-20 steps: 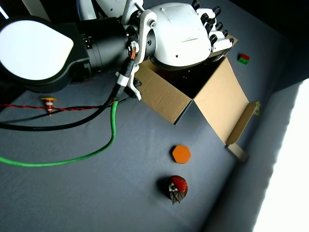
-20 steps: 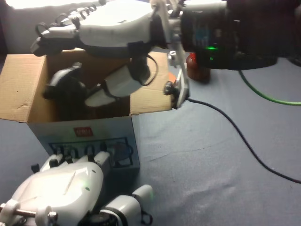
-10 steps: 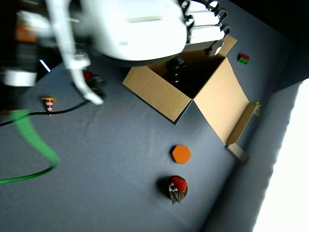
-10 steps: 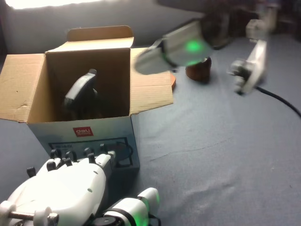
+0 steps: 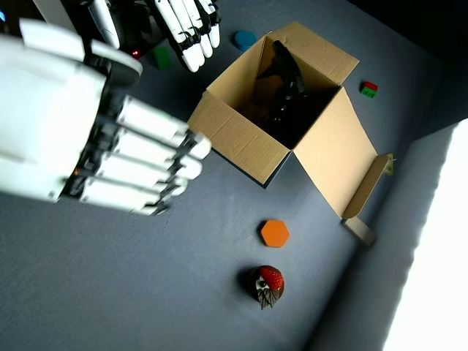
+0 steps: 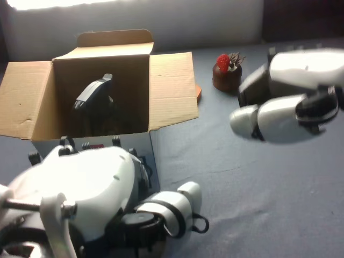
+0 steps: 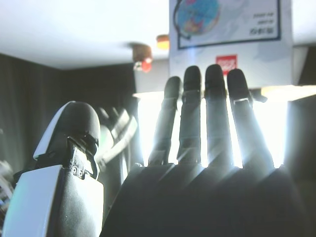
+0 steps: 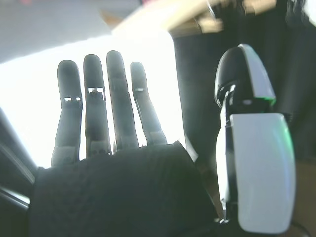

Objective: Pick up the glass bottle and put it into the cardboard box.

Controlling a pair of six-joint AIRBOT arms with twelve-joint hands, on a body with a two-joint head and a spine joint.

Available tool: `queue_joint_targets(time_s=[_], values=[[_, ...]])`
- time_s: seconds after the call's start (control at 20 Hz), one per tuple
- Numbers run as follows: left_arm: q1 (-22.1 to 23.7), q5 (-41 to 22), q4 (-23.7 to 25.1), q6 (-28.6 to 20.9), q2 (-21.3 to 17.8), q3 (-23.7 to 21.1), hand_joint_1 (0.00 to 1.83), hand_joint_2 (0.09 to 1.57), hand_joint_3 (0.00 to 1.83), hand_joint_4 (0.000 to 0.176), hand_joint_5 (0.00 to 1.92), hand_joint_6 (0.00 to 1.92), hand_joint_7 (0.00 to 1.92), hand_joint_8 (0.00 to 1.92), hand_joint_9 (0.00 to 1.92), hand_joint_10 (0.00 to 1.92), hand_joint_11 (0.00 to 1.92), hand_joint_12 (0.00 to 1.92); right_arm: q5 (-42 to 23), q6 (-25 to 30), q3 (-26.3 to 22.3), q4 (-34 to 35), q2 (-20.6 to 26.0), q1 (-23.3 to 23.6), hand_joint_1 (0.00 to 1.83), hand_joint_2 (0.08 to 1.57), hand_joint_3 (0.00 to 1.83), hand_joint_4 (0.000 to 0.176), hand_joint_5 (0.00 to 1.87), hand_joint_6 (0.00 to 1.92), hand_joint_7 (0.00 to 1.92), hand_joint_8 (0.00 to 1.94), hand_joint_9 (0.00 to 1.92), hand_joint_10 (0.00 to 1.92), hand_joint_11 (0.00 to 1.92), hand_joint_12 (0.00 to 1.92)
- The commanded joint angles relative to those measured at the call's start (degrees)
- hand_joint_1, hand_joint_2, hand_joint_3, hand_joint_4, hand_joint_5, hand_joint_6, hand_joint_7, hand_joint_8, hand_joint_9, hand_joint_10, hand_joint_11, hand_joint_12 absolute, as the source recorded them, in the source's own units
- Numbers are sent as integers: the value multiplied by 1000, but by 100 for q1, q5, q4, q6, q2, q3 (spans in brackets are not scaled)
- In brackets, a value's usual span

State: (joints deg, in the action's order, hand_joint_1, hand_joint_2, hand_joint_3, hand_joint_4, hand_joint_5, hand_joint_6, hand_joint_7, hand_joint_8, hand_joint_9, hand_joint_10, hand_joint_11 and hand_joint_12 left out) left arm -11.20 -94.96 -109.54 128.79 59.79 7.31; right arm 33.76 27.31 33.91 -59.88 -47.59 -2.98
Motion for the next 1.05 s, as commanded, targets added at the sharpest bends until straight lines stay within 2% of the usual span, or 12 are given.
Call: queue_joint_targets(time_s=[0.0, 0.15, 0.2, 0.3, 0.35, 0.4, 0.45, 0.6, 1.0], values=[[131, -199, 479, 68, 6, -3, 203, 1252, 2, 0, 614, 1093, 727, 1205, 654, 1219, 282, 1461, -182, 75, -10, -267, 50, 69, 252, 1368, 83, 0, 764, 1482, 915, 1462, 894, 1783, 797, 1914], [382, -219, 460, 274, 6, -1, 203, 1252, 2, 0, 614, 1093, 727, 1205, 654, 1219, 282, 1461, -285, 23, -43, -185, 64, 62, 252, 1368, 83, 0, 764, 1482, 915, 1462, 894, 1783, 797, 1914], [454, -219, 485, 378, 6, 3, 415, 1314, 18, 0, 852, 1583, 999, 1530, 972, 1655, 779, 1829, -298, -38, -69, -186, 70, 66, 326, 1442, 117, 0, 991, 1656, 1186, 1701, 1235, 1893, 1230, 1920], [520, -219, 606, 443, 5, 11, 415, 1314, 18, 0, 852, 1583, 999, 1530, 972, 1655, 779, 1829, -298, -97, -114, -186, 90, 13, 326, 1442, 117, 0, 991, 1656, 1186, 1701, 1235, 1893, 1230, 1920], [523, -202, 728, 452, 6, 17, 604, 1386, 40, 0, 1097, 1853, 1257, 1843, 1287, 1868, 1200, 1903, -320, -115, -134, -186, 102, -35, 477, 1466, 214, 106, 1251, 1868, 1378, 1893, 1468, 1915, 1521, 1921], [513, -140, 813, 482, 6, 36, 670, 1426, 25, 9, 1202, 1907, 1358, 1905, 1407, 1910, 1361, 1917, -364, -138, -146, -186, 116, -71, 558, 1383, 414, 162, 1317, 1910, 1445, 1931, 1558, 1920, 1630, 1921], [498, -99, 885, 486, 6, 50, 696, 1439, 14, 169, 1248, 1920, 1389, 1920, 1443, 1921, 1411, 1921, -383, -166, -149, -186, 123, -83, 621, 1240, 688, 175, 1337, 1921, 1469, 1941, 1589, 1921, 1670, 1921], [492, -78, 1021, 519, 1, 74, 723, 1447, 14, 176, 1257, 1921, 1395, 1921, 1451, 1921, 1440, 1921, -384, -248, -149, -186, 133, -82, 681, 1176, 790, 176, 1372, 1921, 1502, 1941, 1629, 1921, 1723, 1921], [458, -46, 954, 450, -4, 67, 701, 1455, 15, 176, 1258, 1921, 1393, 1921, 1444, 1921, 1443, 1921, -493, -354, -148, -188, 146, -68, 697, 1160, 805, 176, 1379, 1921, 1513, 1941, 1644, 1921, 1743, 1921]])
